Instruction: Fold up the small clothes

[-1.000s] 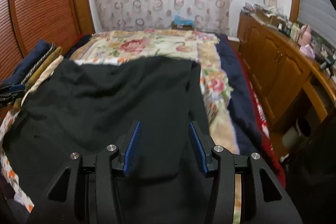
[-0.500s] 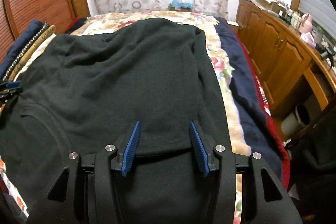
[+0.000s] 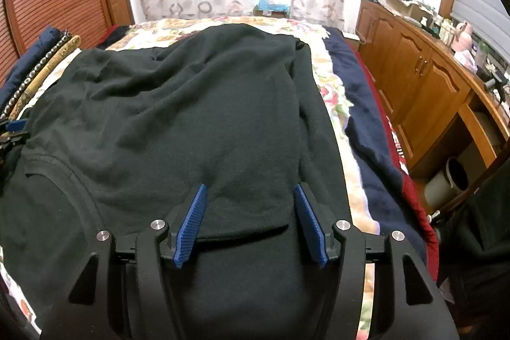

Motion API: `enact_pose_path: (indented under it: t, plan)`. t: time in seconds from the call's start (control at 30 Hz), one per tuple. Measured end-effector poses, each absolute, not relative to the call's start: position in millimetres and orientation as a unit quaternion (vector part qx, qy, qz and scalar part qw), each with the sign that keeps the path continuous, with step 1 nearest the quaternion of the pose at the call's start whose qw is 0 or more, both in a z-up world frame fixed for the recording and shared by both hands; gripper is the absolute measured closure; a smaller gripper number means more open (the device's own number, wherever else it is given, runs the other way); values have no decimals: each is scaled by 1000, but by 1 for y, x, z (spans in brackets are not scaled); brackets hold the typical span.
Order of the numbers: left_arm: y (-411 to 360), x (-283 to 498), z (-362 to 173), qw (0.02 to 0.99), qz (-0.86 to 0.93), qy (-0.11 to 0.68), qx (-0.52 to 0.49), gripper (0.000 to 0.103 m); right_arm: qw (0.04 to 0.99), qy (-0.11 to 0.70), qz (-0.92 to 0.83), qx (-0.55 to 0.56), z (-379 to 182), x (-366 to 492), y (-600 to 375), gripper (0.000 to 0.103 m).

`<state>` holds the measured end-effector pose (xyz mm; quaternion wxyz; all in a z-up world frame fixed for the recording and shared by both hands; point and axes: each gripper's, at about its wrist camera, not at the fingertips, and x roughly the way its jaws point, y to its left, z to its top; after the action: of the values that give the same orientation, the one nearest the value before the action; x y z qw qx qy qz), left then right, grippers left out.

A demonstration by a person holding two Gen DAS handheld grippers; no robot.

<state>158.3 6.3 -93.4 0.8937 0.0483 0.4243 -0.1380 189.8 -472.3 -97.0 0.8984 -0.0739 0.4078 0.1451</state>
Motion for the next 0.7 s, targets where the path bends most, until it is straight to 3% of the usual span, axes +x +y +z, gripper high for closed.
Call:
enact_pose_path:
  t: [0.43,0.7]
  plan:
    - [6,155,-95,897,-123,422,36,46,898,408,145,-73,-97,190,-473,44]
    - [11,148,-90,899,-152,411,-2,83,899,408,145,-73,-98,190,-472,44]
